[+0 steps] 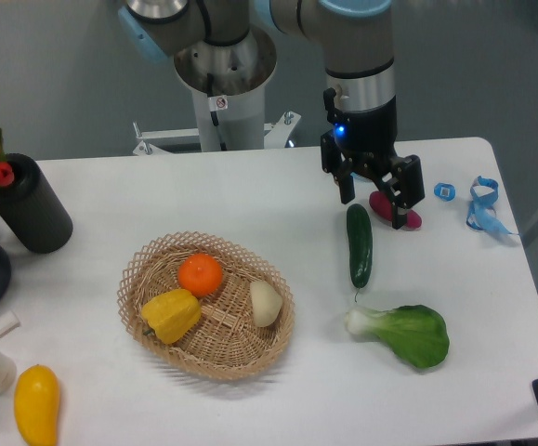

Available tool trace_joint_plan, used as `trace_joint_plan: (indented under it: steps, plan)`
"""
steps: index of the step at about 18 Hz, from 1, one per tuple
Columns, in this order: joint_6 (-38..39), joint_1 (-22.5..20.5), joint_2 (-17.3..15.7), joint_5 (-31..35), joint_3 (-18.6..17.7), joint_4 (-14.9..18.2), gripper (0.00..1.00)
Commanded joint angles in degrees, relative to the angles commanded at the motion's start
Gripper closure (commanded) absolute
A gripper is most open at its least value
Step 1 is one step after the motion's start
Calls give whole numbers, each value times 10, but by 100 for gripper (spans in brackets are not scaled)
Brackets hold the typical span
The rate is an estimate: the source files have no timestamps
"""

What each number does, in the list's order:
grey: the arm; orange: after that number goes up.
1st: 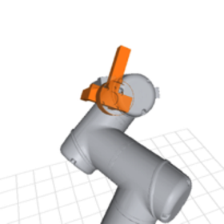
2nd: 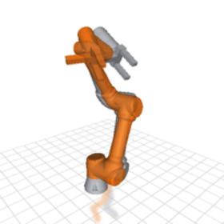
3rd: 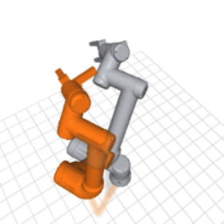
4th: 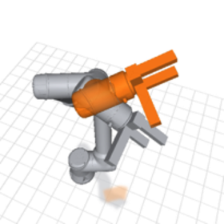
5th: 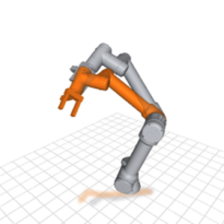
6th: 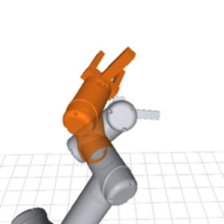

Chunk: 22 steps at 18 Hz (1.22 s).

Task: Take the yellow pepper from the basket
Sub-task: 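Move the open gripper from beside the cucumber over the wicker basket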

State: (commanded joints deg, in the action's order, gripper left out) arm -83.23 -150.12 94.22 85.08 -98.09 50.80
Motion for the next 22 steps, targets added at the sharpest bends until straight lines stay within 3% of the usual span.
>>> trace_joint_plan:
  steps: [11,16,22]
  plan:
    - [45,2,5,8,-5,-11,0]
    - [172,20,18,4,-2,-23,0]
    - [276,60,71,-8,20,-32,0]
